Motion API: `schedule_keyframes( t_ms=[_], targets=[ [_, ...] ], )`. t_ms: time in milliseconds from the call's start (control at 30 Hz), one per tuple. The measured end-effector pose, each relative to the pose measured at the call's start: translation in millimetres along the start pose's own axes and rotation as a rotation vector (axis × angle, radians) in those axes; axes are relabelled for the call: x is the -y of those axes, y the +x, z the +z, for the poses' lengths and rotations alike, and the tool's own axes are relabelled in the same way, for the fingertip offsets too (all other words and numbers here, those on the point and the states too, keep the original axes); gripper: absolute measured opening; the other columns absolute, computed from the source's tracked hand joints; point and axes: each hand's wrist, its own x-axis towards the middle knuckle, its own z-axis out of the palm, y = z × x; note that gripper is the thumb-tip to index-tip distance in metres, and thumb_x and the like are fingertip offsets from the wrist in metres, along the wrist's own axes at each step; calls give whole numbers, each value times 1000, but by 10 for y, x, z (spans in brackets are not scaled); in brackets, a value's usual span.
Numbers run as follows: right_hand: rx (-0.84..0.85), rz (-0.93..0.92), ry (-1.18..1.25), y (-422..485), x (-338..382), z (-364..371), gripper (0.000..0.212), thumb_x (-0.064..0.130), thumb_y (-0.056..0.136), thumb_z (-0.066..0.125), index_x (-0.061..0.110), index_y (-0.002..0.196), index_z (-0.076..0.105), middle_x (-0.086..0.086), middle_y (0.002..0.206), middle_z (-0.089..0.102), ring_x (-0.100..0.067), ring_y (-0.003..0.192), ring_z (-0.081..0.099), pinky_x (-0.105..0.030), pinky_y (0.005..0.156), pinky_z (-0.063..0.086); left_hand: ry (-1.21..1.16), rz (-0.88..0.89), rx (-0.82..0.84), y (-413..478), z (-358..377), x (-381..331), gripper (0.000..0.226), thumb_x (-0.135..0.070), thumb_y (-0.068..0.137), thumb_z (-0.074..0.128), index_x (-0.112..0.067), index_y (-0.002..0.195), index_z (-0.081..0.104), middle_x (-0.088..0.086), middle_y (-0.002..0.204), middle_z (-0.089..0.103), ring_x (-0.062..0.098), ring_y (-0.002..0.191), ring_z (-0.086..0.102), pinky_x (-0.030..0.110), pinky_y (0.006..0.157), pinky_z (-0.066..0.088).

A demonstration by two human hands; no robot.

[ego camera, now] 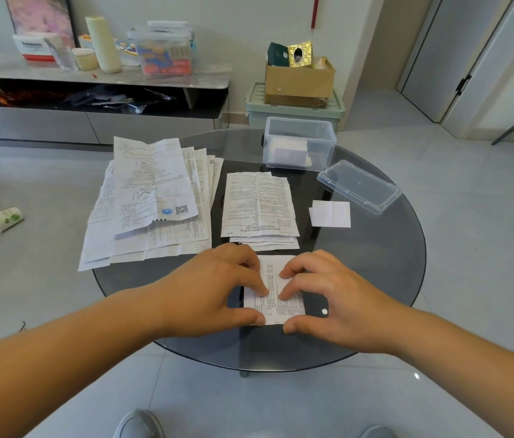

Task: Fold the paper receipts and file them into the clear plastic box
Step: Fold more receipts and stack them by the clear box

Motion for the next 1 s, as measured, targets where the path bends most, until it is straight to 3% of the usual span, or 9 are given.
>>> schedule_keyframes(
  t_ms=[167,333,500,767,900,1000],
  targets=[
    [-46,32,49,17,33,48,19,45,90,68,34,105,64,22,124,44,-1,120,36,-22,102,39,-68,-31,-2,32,8,14,33,-55,87,66,-40,117,68,-23,118,46,-1,115,41,21,101,41],
    [-28,51,51,39,54,57,14,43,91,67,33,98,61,22,122,42,-4,119,36,-24,102,38,-43,-37,12,11,25,-3,44,-65,83,66,-41,120,64,-23,121,43,1,117,39,23,100,43],
    [-16,119,117,74,83,62,10,38,93,67,33,91,58,25,116,40,-1,118,33,-19,98,39,-43,-50,46,-6,2,-23,57,-74,76,65,-41,122,62,-23,125,42,2,118,36,24,97,44],
    [44,253,320,170,82,-30,11,32,92,69,29,86,60,24,114,45,-2,120,40,-17,87,47,-90,-50,-5,-21,-40,19,44,-61,83,68,-42,120,53,-26,126,50,0,118,45,17,94,47],
    [44,287,373,210,64,-86,10,30,91,70,26,85,63,20,111,51,-2,104,51,-12,74,45,-78,-64,-28,-16,-86,25,38,-57,88,64,-43,123,56,-26,123,56,-12,106,47,3,83,40],
    [41,290,377,218,68,-113,11,29,91,70,27,84,63,16,112,54,-1,98,53,-11,73,45,-140,-109,-52,2,-119,11,34,-56,89,61,-40,119,64,-24,115,63,-11,104,49,4,77,42]
  ],
)
